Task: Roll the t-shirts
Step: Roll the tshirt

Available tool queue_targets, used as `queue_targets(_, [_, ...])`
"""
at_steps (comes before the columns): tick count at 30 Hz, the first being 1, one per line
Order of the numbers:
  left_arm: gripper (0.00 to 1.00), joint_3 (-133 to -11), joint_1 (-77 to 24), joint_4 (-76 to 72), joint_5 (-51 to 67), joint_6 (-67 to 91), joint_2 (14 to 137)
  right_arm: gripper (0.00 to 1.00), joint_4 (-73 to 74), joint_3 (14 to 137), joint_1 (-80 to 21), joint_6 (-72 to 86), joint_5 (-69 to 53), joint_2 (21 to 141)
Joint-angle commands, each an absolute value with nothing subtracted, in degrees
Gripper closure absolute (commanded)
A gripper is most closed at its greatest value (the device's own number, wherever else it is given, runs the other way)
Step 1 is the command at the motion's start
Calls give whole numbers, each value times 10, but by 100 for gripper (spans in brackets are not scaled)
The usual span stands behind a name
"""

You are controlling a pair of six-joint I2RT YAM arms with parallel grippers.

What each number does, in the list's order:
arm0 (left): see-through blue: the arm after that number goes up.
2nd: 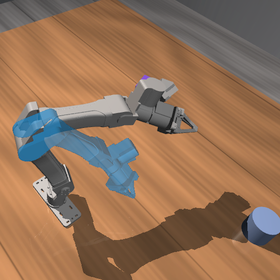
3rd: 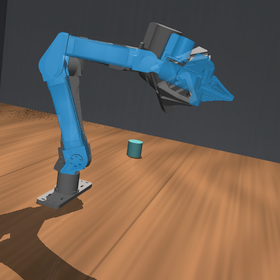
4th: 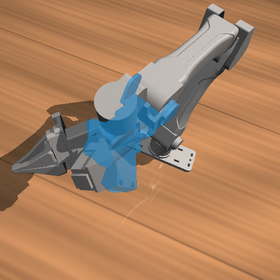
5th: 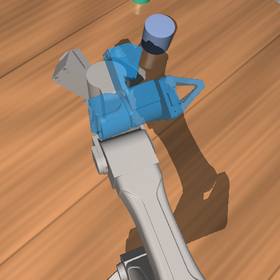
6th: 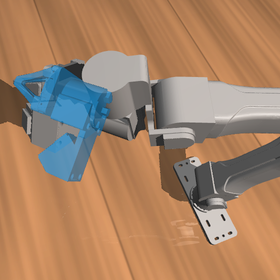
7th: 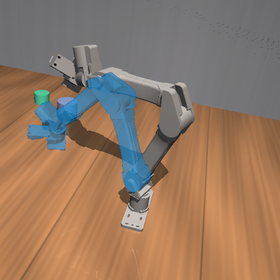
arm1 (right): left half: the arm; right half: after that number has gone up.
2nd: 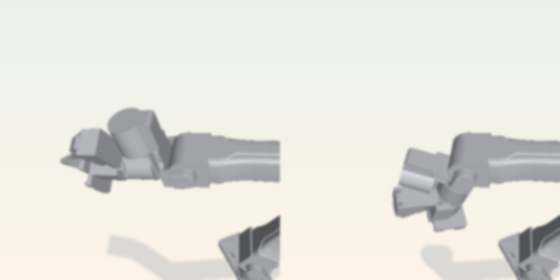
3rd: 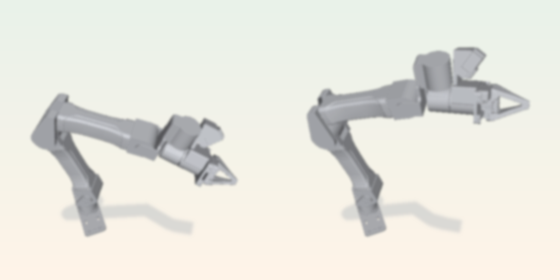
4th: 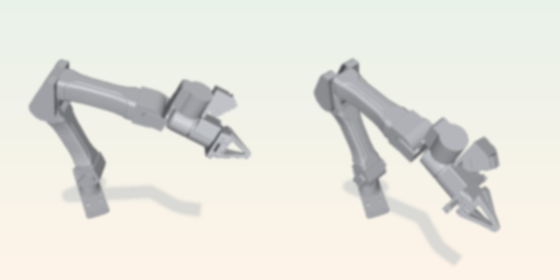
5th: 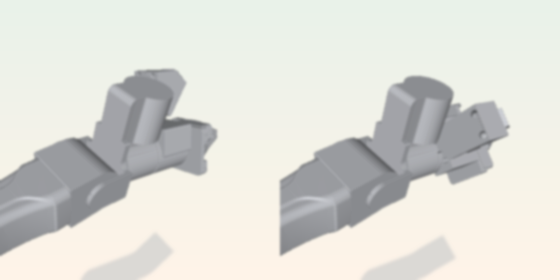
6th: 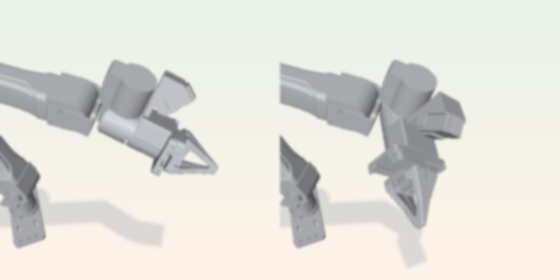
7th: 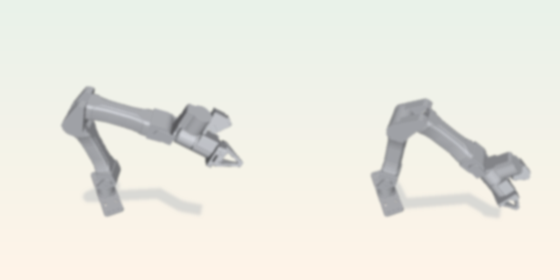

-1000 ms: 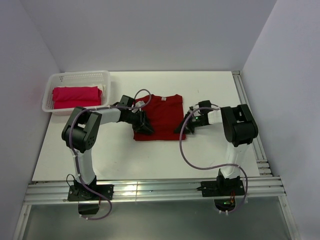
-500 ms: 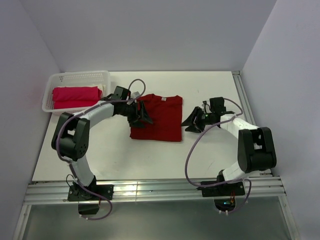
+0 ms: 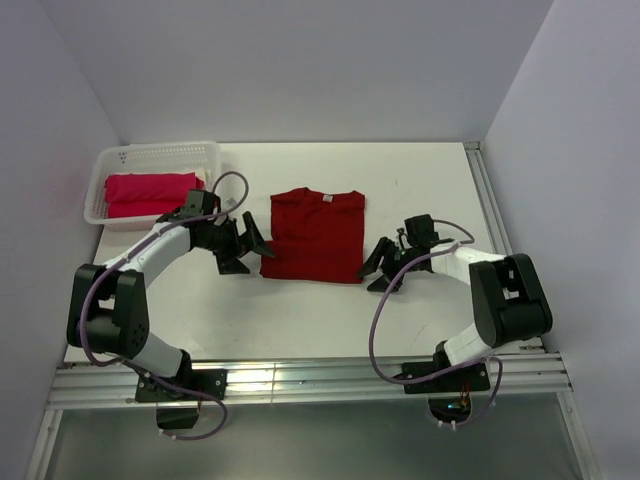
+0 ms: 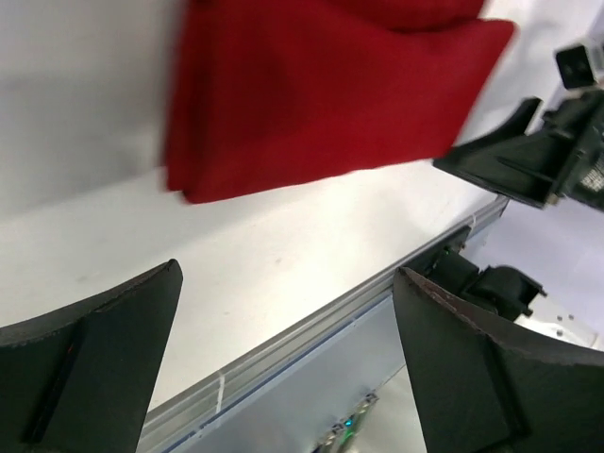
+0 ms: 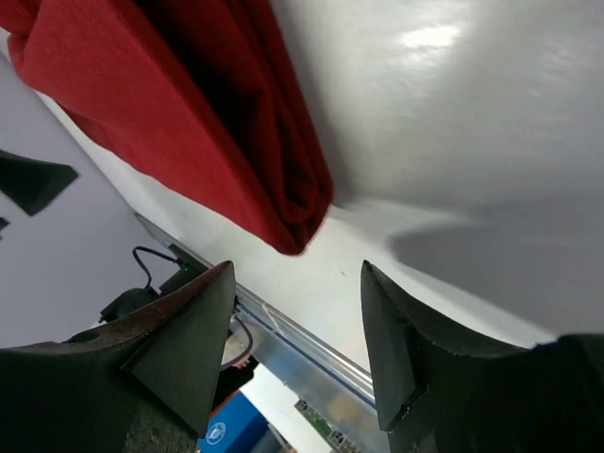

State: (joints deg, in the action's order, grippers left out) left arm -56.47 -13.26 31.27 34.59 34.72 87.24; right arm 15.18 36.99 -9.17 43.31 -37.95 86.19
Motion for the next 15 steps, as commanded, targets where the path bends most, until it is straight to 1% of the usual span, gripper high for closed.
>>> queue_targets(1, [1, -537, -103, 300, 344, 338, 849, 37, 84, 371, -105, 480, -366, 878])
queue_targets(5, [0, -511, -93, 271, 344, 341, 843, 37, 47, 381, -117, 504, -363, 928])
queue_targets(11, [0, -461, -92, 223, 343, 345, 849, 42, 2, 383, -120, 547, -356, 969])
queue_targets(14, [1, -431, -92, 203, 338, 350, 848, 52, -14, 387, -123, 560, -360, 986])
queue_targets(15, [2, -426, -92, 193, 337, 355, 849, 67, -14, 388, -123, 562, -359, 986])
